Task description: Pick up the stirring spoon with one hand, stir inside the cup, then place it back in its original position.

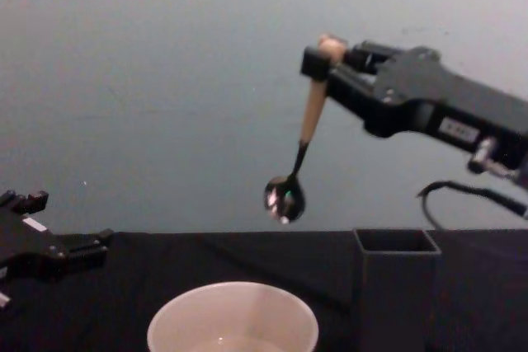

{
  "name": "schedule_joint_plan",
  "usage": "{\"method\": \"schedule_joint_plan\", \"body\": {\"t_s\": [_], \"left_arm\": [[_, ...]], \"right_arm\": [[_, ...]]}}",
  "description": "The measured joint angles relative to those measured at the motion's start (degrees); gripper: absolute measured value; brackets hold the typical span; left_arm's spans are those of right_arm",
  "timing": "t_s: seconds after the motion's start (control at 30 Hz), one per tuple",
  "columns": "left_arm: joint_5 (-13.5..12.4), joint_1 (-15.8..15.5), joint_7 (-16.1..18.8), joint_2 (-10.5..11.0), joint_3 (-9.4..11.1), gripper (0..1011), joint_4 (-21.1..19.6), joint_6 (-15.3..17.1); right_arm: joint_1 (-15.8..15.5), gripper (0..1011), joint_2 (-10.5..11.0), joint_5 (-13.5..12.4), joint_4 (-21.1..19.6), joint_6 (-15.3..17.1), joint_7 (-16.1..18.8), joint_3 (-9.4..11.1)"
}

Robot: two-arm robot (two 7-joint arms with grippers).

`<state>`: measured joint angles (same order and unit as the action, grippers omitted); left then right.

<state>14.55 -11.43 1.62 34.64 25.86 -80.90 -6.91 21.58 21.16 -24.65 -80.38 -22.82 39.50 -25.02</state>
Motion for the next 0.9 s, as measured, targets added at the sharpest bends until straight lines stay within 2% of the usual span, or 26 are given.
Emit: {"method": "schedule_joint_plan", "body": {"t_s": [0.5, 0.9], "left_arm": [[0.00, 0.00, 0.00, 0.00, 0.00, 1001, 0.00, 0.00], [0.00, 0.00, 0.00, 0.00, 0.00, 1001, 0.00, 0.00]], "right_arm": [[-2.93, 214, 5.01, -1.88, -4.69, -0.37, -0.67, 4.79], [-6.16, 214, 8.27, -2.91, -7.24, 3.13, -1.48, 6.99]]}}
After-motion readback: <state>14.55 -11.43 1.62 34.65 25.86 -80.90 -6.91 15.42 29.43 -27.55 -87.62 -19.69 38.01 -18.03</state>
